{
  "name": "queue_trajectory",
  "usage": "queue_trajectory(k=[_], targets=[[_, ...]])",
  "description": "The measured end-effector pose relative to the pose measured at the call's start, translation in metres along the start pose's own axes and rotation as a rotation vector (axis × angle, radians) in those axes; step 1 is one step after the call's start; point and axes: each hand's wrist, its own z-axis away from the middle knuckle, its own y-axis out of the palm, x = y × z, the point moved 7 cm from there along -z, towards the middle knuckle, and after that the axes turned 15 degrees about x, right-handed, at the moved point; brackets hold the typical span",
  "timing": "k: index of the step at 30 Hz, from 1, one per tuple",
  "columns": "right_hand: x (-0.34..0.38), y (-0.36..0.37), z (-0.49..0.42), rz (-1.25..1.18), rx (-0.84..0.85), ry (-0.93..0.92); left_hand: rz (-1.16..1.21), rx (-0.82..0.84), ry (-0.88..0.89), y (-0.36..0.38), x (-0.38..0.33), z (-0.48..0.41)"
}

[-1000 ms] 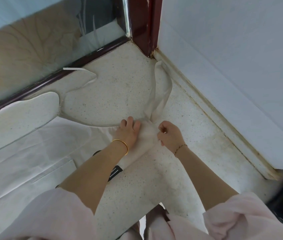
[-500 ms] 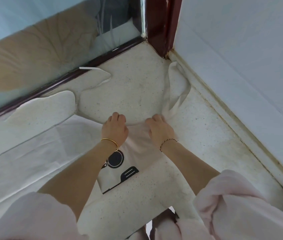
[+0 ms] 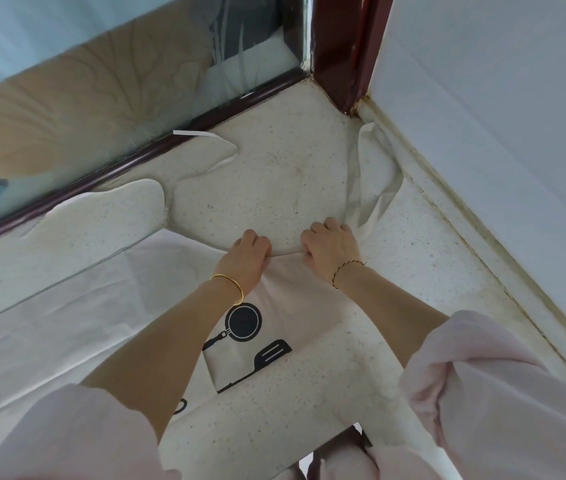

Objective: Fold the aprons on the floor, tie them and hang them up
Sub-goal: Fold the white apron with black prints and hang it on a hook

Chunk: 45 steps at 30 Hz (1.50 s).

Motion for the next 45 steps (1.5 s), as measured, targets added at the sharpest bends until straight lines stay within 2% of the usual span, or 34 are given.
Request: queue_trajectory(k=[7, 14, 16, 18, 19, 21, 23, 25, 30, 33, 36, 38, 40, 42, 45], targets=[[-0.005, 0.005, -0.009, 0.040, 0.113, 0.002, 0.056, 0.033, -0.011, -0.005, 0.001, -0.006], [-0.008, 0.003, -0.010, 0.027, 0.077, 0.058, -0.089, 0.001, -0.062, -0.005, -0.008, -0.011], [-0.007, -0.002, -0.006, -0.025, 0.000, 0.050, -0.137, -0.034, -0.095, -0.005, -0.013, -0.011], [-0.015, -0.017, 0.003, -0.145, -0.173, 0.082, -0.137, -0.077, -0.087, -0.007, -0.021, -0.011], [-0.026, -0.025, 0.010, -0.249, -0.272, 0.158, -0.116, -0.089, -0.058, -0.008, -0.027, -0.012], [-0.063, -0.032, 0.029, -0.552, -0.413, 0.435, -0.017, -0.077, 0.038, -0.010, -0.044, -0.017], [-0.094, -0.021, 0.046, -0.897, -0.466, 0.692, 0.147, -0.056, 0.114, -0.014, -0.062, -0.027], [-0.109, -0.004, 0.053, -1.119, -0.437, 0.782, 0.322, -0.009, 0.104, -0.018, -0.078, -0.040], [-0.111, 0.018, 0.047, -1.319, -0.277, 0.746, 0.648, 0.079, -0.006, -0.027, -0.110, -0.073], [-0.114, 0.024, 0.042, -1.453, -0.267, 0.752, 0.781, 0.117, -0.043, -0.031, -0.122, -0.086], [-0.114, 0.026, 0.042, -1.596, -0.256, 0.730, 1.126, 0.155, -0.124, -0.029, -0.123, -0.089], [-0.109, 0.028, 0.042, -1.740, -0.172, 0.659, 1.260, 0.188, -0.155, -0.029, -0.126, -0.090], [-0.105, 0.029, 0.042, -1.856, -0.143, 0.581, 1.318, 0.197, -0.149, -0.037, -0.130, -0.088], [-0.102, 0.026, 0.042, -1.945, -0.190, 0.497, 1.346, 0.203, -0.142, -0.044, -0.132, -0.087], [-0.094, 0.021, 0.037, -1.952, -0.227, 0.386, 1.356, 0.239, -0.105, -0.052, -0.137, -0.088]])
